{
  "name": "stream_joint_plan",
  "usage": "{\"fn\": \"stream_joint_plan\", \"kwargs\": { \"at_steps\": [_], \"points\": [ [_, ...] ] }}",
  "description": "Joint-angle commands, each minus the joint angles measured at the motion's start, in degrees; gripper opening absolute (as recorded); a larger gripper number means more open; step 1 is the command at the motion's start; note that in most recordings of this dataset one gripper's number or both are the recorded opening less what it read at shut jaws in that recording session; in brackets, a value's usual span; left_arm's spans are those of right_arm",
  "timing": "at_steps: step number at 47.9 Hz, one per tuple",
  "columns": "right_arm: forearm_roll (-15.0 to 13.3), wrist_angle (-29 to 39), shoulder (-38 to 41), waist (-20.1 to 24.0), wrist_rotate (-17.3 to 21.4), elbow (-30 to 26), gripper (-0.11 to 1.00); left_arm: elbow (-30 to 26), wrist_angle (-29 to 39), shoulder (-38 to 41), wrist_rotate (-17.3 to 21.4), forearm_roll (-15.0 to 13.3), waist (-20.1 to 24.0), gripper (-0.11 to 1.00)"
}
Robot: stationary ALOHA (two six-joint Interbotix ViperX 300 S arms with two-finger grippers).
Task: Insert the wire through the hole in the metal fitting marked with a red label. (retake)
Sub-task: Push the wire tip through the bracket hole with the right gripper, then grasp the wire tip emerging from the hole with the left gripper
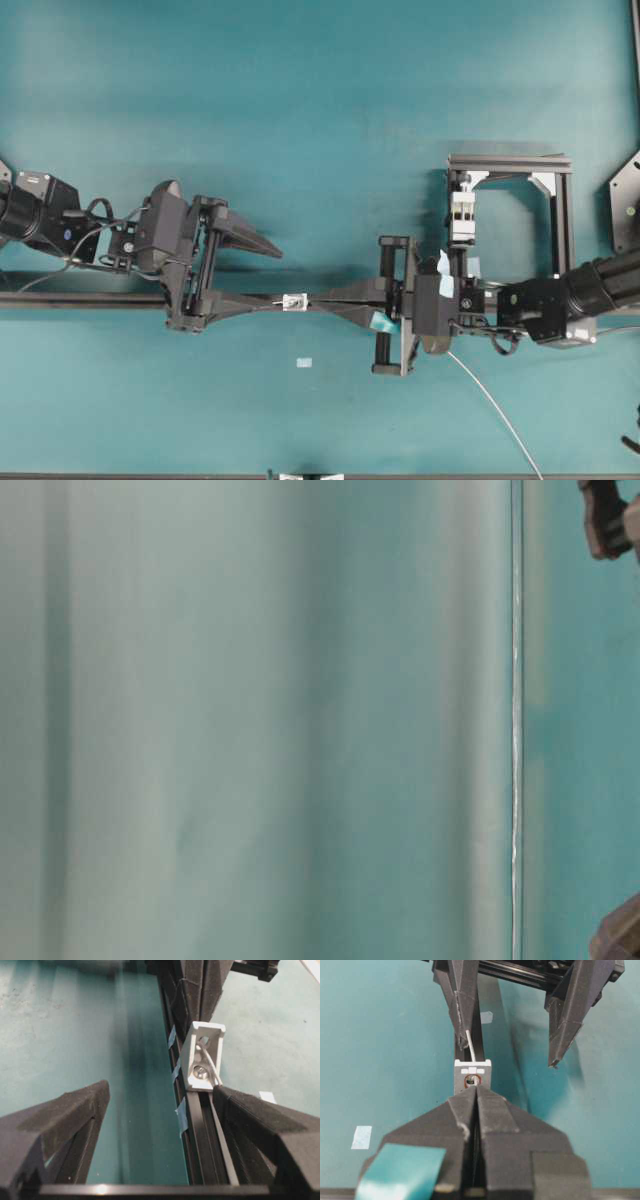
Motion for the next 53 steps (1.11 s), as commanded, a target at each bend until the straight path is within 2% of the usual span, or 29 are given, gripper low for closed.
{"fn": "stream_joint_plan", "kwargs": {
  "at_steps": [1, 23, 40, 45, 49, 53],
  "points": [
    [-0.1, -0.3, -0.9, -0.4, 0.0, -0.4, 0.02, -0.8, -0.4, -1.8, 0.0, 0.2, -0.2, 0.37],
    [-0.1, -0.3, -0.9, -0.4, 0.0, -0.4, 0.02, -1.7, 0.8, -1.8, -0.3, 0.2, -2.4, 0.37],
    [-0.1, -0.4, -0.9, -0.4, 0.1, -0.4, 0.02, -2.1, 1.1, -1.8, -0.3, 0.2, -2.5, 0.36],
    [0.0, -0.3, -0.9, -0.4, 0.1, -0.4, 0.02, -2.2, 1.4, -1.8, -0.3, 0.2, -2.5, 0.27],
    [-0.1, -0.3, -0.9, -0.4, 0.1, -0.4, 0.02, -2.2, 1.9, -2.1, -0.3, 0.2, -2.5, 0.10],
    [-0.1, -0.4, -0.9, -0.4, 0.1, -0.4, 0.02, -2.2, 2.7, -2.5, -0.1, 0.2, -2.5, -0.02]
  ]
}}
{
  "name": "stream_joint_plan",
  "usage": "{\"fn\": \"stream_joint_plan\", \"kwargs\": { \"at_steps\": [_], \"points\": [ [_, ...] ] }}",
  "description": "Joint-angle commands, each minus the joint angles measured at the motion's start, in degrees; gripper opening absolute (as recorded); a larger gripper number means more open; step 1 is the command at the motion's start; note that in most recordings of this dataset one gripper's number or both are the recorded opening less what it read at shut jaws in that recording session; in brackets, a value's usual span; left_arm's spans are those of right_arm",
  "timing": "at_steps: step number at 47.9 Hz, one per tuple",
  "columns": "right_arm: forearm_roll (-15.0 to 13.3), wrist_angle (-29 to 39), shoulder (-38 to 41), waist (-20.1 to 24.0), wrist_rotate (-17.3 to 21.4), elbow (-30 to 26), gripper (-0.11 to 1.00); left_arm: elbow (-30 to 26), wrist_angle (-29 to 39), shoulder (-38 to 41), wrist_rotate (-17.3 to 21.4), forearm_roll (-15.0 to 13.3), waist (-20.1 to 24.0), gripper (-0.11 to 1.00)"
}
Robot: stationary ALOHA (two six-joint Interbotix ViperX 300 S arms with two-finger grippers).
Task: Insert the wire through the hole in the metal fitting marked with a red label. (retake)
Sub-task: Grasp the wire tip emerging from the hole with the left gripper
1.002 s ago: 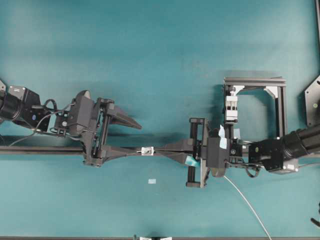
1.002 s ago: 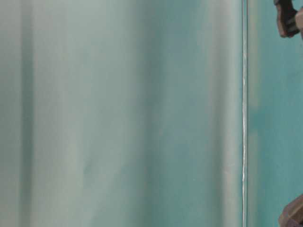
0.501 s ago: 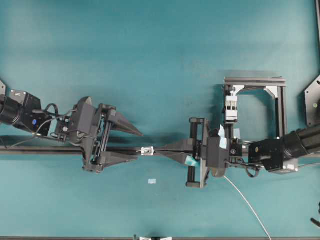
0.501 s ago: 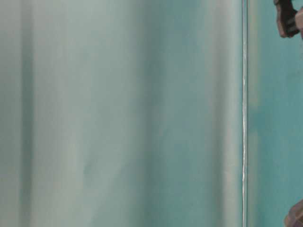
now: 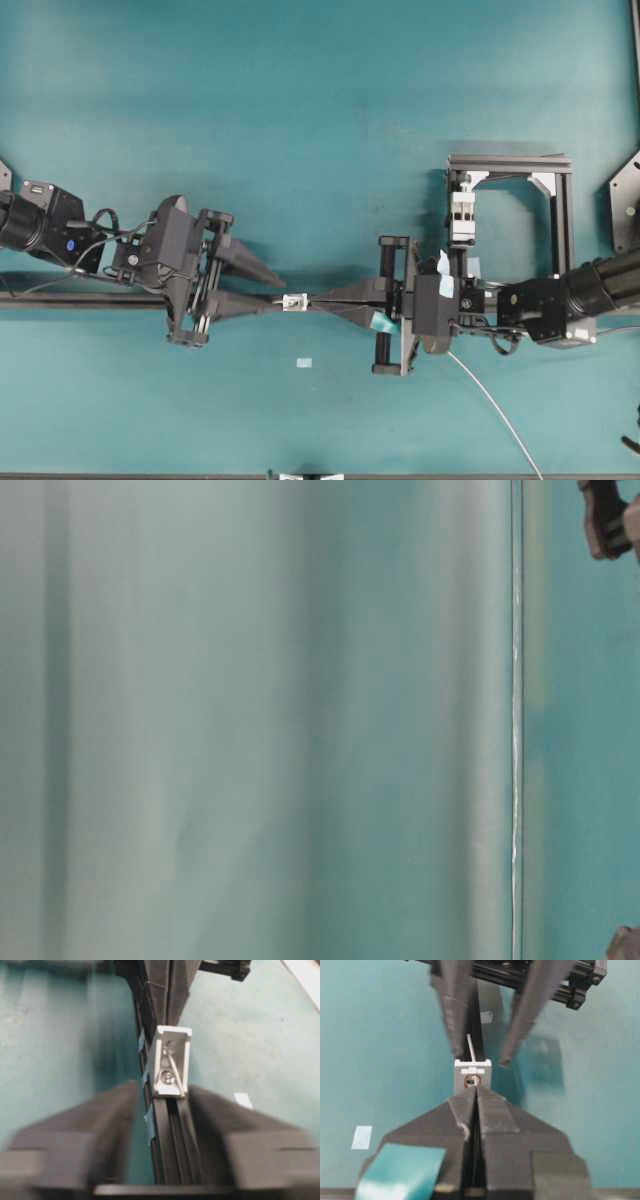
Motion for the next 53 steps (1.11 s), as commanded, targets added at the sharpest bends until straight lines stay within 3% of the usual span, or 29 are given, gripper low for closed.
{"fn": "stream_joint_plan", "kwargs": {
  "at_steps": [1, 7, 46, 49, 53],
  "points": [
    [-0.1, -0.3, -1.0, -0.3, 0.0, -0.4, 0.02, -0.5, 0.4, -2.2, 0.2, 0.1, -0.2, -0.04],
    [0.0, -0.2, -1.0, -0.3, 0.0, -0.4, 0.02, -0.5, 1.3, -2.3, 0.2, 0.1, -0.2, -0.10],
    [0.0, 3.0, -1.9, -0.4, 0.1, -1.1, 0.02, -0.6, 3.2, -2.3, 0.3, 0.1, -0.3, -0.10],
    [-0.1, 3.1, -2.5, -0.4, 0.1, -0.8, 0.08, -0.6, 3.2, -2.3, 0.2, 0.1, -0.3, -0.11],
    [-0.1, 3.1, -3.2, -0.2, 0.1, -0.5, 0.26, -0.5, 3.2, -2.3, 0.3, 0.2, -0.3, -0.10]
  ]
}}
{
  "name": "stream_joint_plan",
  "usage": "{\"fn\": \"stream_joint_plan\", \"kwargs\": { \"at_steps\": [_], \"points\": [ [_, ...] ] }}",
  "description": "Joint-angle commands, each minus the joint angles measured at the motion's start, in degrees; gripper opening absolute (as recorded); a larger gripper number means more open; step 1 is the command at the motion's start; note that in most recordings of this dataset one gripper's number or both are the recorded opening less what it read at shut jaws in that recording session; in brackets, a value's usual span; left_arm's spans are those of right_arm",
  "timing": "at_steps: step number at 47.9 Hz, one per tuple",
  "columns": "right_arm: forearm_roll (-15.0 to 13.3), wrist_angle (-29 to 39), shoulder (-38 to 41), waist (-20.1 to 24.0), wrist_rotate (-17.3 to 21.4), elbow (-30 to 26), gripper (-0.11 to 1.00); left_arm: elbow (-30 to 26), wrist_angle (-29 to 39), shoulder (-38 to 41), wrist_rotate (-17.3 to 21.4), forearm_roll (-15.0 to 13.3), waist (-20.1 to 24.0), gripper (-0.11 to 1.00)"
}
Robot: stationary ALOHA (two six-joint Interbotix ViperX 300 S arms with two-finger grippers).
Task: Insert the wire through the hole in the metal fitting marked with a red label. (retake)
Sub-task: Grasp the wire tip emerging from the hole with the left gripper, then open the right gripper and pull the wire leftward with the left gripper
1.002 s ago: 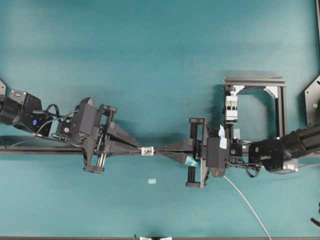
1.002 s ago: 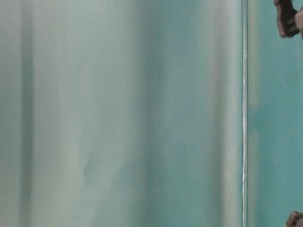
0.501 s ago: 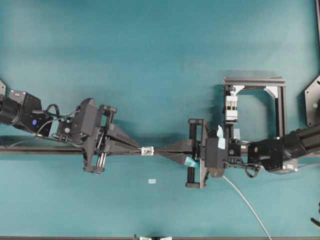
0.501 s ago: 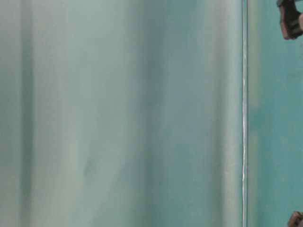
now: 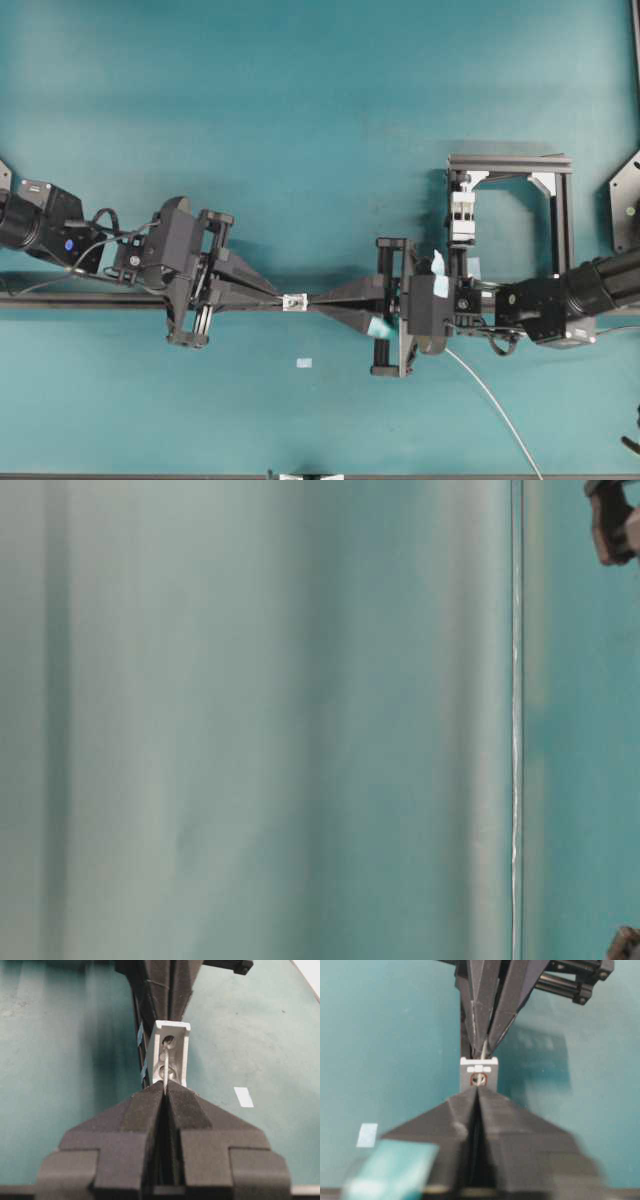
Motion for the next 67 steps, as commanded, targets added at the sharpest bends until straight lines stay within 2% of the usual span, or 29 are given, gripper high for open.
{"fn": "stream_joint_plan", "kwargs": {
  "at_steps": [1, 8, 9, 19, 39, 67],
  "points": [
    [-0.1, -0.1, -2.8, 0.0, 0.0, -0.2, 0.32, -0.4, -0.1, -1.6, 0.1, 0.2, -0.2, -0.11],
    [-0.1, -0.1, -4.1, 0.6, -0.1, 0.2, 0.75, -0.4, -0.1, -1.8, 0.1, 0.2, -0.3, -0.10],
    [-0.2, -0.1, -4.2, 0.7, -0.1, 0.3, 0.76, -0.3, -0.1, -1.8, 0.1, 0.2, -0.4, -0.10],
    [-0.2, -0.1, -4.9, 1.1, -0.1, 1.0, 0.73, 2.0, 0.0, -4.4, 0.3, 0.3, -0.7, -0.11],
    [-0.1, -0.1, -4.9, 1.1, 0.1, 1.5, 0.73, 12.7, 1.4, -14.8, 0.6, 0.4, -2.5, -0.11],
    [-0.2, -0.1, -4.9, 1.1, 0.1, 1.5, 0.73, 20.2, 11.1, -27.9, 1.1, 0.5, -3.7, -0.10]
  ]
}}
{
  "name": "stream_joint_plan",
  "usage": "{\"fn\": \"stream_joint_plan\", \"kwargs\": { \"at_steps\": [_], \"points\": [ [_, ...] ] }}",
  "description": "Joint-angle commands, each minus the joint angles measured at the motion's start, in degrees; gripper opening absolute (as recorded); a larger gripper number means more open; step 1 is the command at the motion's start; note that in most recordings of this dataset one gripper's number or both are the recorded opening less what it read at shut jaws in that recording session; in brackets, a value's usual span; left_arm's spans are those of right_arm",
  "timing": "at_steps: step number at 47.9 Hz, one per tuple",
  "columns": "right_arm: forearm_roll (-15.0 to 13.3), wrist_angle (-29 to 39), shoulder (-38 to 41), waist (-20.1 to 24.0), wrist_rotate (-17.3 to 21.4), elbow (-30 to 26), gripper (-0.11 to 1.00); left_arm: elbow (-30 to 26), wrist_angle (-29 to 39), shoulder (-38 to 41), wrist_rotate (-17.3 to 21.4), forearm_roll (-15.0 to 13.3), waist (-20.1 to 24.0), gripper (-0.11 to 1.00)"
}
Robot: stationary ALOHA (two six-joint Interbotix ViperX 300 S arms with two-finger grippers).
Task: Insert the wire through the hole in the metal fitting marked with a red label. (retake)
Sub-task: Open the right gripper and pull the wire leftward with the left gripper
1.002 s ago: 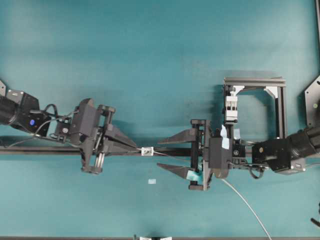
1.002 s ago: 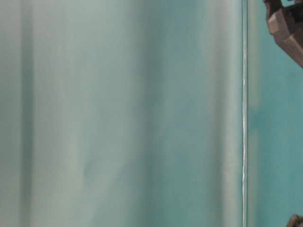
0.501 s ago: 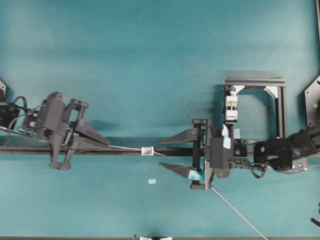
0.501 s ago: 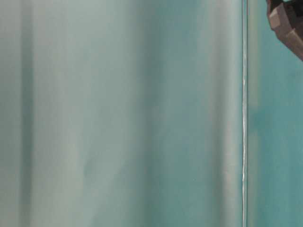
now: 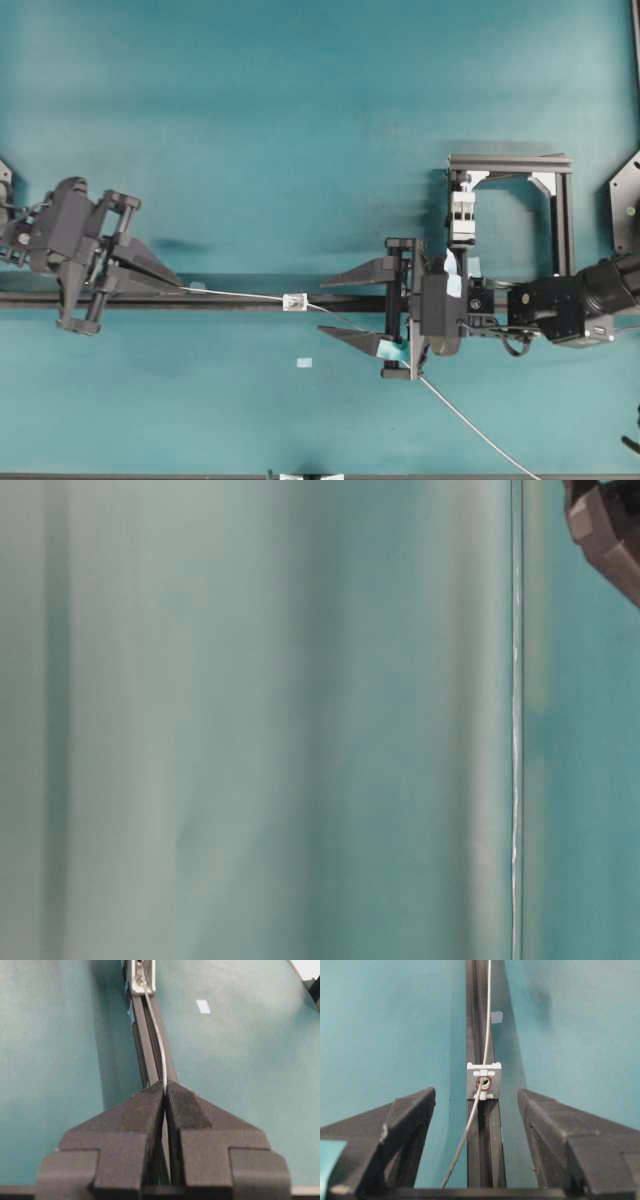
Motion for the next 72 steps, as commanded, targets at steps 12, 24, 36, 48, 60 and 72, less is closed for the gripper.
{"fn": "stream_joint_plan", "kwargs": {
  "at_steps": [12, 24, 36, 48, 60, 72],
  "points": [
    [-0.1, -0.3, -1.9, 0.2, 0.1, -0.4, 0.73, 2.1, 4.9, -7.1, -0.3, 0.2, -0.4, -0.11],
    [-0.1, -0.3, -1.9, 0.2, 0.1, -0.4, 0.73, 0.8, 9.3, -7.0, -0.5, 0.1, 0.0, -0.10],
    [-0.1, -0.3, -1.9, 0.1, 0.0, -0.6, 0.73, -0.4, 9.6, -7.1, -0.8, 0.1, 0.1, -0.10],
    [-0.1, -0.3, -1.9, 0.1, 0.0, -0.6, 0.73, -1.1, 9.7, -7.2, -1.0, 0.1, 0.1, 0.08],
    [0.0, 0.3, -2.1, 0.2, 0.0, -0.5, 0.73, -0.7, 9.7, -7.2, -0.9, 0.1, 0.1, 0.70],
    [-0.1, 0.3, -5.2, -0.4, -0.2, 1.2, 0.73, -1.0, 9.7, -8.5, -0.4, 0.1, 2.7, 0.72]
  ]
}}
